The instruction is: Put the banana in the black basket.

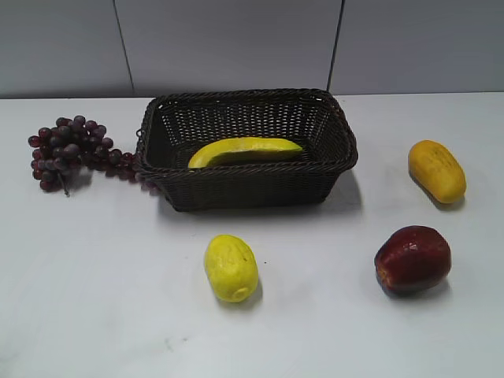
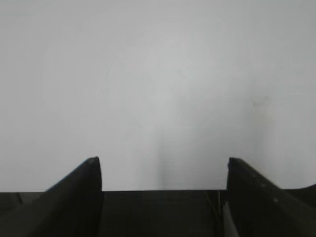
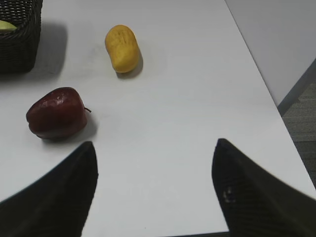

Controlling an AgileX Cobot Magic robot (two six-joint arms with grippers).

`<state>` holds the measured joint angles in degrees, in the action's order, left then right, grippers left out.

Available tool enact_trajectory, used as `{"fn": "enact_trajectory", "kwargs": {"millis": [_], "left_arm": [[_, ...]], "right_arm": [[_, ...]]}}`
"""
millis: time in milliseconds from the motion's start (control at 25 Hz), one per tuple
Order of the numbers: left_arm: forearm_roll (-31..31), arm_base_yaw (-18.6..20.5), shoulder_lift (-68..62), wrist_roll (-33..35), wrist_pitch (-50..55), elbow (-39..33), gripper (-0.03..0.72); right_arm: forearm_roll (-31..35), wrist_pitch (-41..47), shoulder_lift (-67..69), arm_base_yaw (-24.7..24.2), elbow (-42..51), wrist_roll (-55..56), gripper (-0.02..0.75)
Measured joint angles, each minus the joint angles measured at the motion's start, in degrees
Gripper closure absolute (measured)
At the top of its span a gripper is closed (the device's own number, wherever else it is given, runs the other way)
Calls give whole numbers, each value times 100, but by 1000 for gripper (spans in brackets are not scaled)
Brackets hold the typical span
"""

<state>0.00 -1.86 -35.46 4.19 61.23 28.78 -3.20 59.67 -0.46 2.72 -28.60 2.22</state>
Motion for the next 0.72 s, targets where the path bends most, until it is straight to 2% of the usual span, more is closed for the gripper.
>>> {"fn": "enact_trajectory", "kwargs": {"millis": [720], "left_arm": [[0, 0, 3224, -23, 63, -88, 105]], "right_arm": [[0, 0, 0, 0, 0, 0, 187]]}}
